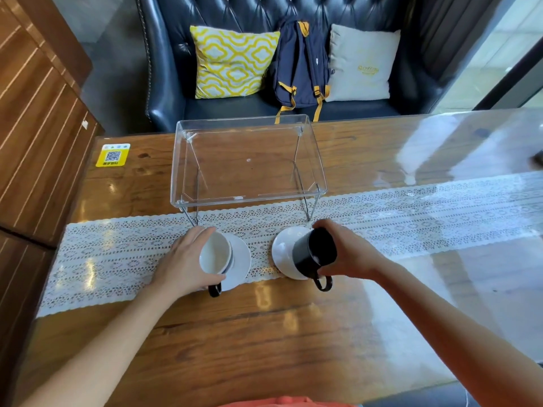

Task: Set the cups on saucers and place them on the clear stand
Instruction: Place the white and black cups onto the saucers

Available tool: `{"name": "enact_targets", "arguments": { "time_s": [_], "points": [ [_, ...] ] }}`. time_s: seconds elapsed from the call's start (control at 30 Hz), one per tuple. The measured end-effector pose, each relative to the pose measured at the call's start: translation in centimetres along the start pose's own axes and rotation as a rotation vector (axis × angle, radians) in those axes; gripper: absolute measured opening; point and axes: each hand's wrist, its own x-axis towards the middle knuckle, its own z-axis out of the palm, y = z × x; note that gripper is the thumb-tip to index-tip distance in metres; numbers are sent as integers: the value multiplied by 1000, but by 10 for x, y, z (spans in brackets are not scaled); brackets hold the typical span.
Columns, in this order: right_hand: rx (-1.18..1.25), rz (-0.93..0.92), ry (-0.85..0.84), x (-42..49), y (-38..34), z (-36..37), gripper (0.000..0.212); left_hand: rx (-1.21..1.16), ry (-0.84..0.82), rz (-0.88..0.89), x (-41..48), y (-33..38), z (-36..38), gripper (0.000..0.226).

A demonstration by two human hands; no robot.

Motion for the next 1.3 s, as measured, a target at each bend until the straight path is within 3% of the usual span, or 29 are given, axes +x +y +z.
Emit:
{"name": "enact_targets", "arguments": {
  "time_s": [0.43,0.87,0.93,1.1,1.2,1.3],
  "points": [
    [-320,-83,-68,46,-14,25,89,120,-58,-56,15,24,23,103],
    [-335,-70,-110,51,-17,25,92,144,-42,-83,13,30,28,104],
    [-254,-78,-122,51,-16,26,95,129,-46,-79,12,30,27,105],
    [436,119,-41,43,-3,14,82,48,-131,-61,10,23,21,109],
    [504,177,-11,32,11,6,63,28,-83,-36,12,26,15,99],
    [516,246,-33,20,20,4,53,-129,33,85,18,47,11,72]
  ]
}}
